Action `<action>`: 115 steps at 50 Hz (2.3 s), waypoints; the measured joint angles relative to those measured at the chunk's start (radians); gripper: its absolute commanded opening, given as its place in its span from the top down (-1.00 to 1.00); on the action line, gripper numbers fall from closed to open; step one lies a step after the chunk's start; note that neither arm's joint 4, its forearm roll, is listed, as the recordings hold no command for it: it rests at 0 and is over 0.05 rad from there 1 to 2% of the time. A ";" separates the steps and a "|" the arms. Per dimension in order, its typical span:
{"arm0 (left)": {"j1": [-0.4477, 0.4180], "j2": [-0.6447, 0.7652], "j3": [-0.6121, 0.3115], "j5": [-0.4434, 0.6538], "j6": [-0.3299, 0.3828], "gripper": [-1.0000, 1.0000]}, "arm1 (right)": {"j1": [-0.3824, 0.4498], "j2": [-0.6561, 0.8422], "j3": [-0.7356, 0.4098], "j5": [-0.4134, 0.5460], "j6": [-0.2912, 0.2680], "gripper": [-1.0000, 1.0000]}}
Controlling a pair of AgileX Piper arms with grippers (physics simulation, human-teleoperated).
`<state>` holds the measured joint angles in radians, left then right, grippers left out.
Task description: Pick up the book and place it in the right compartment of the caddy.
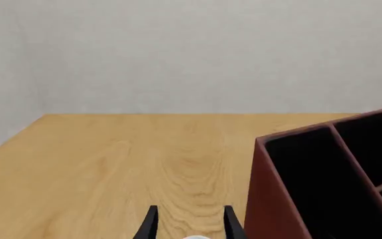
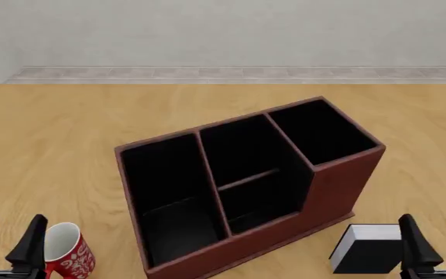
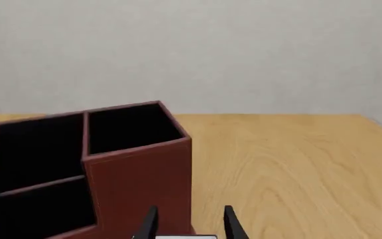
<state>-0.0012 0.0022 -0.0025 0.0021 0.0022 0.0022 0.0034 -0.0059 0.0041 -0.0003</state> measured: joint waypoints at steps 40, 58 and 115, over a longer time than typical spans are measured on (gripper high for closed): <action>0.045 -0.001 -0.004 0.005 0.014 -1.00 | -0.012 0.127 -0.363 0.380 -0.357 -1.00; 0.056 0.000 -0.002 0.001 0.011 -1.00 | -0.017 0.291 -0.576 0.612 -0.594 -1.00; 0.051 0.010 0.000 0.000 0.018 -1.00 | -0.041 0.538 -0.829 1.030 -1.056 -1.00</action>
<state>0.0495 0.0125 -0.0025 0.0017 0.0206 -0.0386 0.5413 -0.8351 1.0345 -1.0559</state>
